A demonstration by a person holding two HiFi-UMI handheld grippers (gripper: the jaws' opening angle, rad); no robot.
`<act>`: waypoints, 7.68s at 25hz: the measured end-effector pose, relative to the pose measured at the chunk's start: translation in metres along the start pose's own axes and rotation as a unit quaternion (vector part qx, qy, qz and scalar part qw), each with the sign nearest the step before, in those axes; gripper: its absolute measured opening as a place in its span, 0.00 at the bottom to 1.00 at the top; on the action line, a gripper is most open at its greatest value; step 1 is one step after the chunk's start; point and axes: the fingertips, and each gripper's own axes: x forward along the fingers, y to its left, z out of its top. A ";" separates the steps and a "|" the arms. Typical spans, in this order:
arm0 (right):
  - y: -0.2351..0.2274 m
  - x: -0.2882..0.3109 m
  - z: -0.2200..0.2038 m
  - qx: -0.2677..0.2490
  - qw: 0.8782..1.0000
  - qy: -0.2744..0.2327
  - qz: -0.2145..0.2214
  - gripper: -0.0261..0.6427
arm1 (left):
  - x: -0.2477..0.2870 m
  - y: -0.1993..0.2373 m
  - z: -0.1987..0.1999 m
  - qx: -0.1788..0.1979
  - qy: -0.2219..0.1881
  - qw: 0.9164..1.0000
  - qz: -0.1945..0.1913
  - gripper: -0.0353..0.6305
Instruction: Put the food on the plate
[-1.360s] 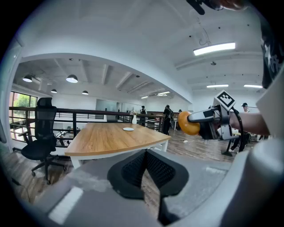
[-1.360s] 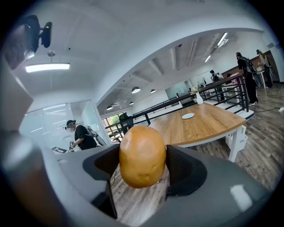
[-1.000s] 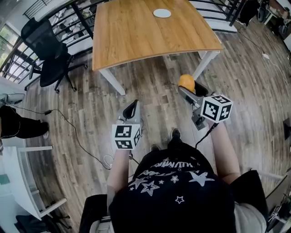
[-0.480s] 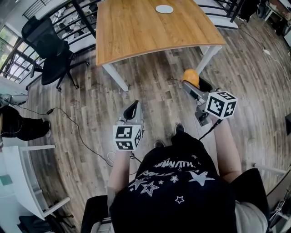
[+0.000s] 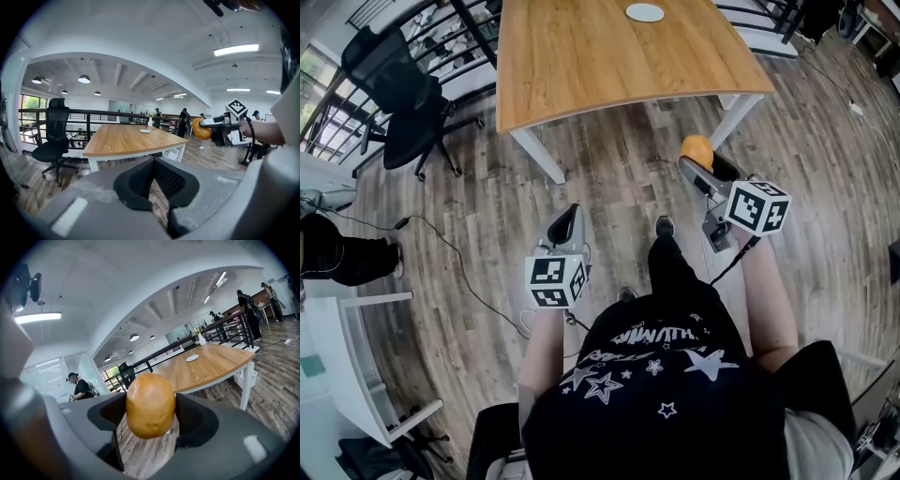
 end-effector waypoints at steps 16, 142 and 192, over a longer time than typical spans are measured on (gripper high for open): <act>-0.127 0.128 0.088 0.034 0.998 0.027 0.035 0.54 | 0.165 0.029 0.054 0.012 0.033 0.999 0.032 0.05; -0.433 0.613 0.268 -0.317 0.894 0.282 -0.147 0.64 | 0.642 0.240 0.242 -0.069 0.029 0.997 -0.024 0.05; -0.315 0.347 0.179 -0.193 0.964 0.168 -0.071 0.33 | 0.451 0.076 0.188 -0.022 0.001 0.999 -0.023 0.05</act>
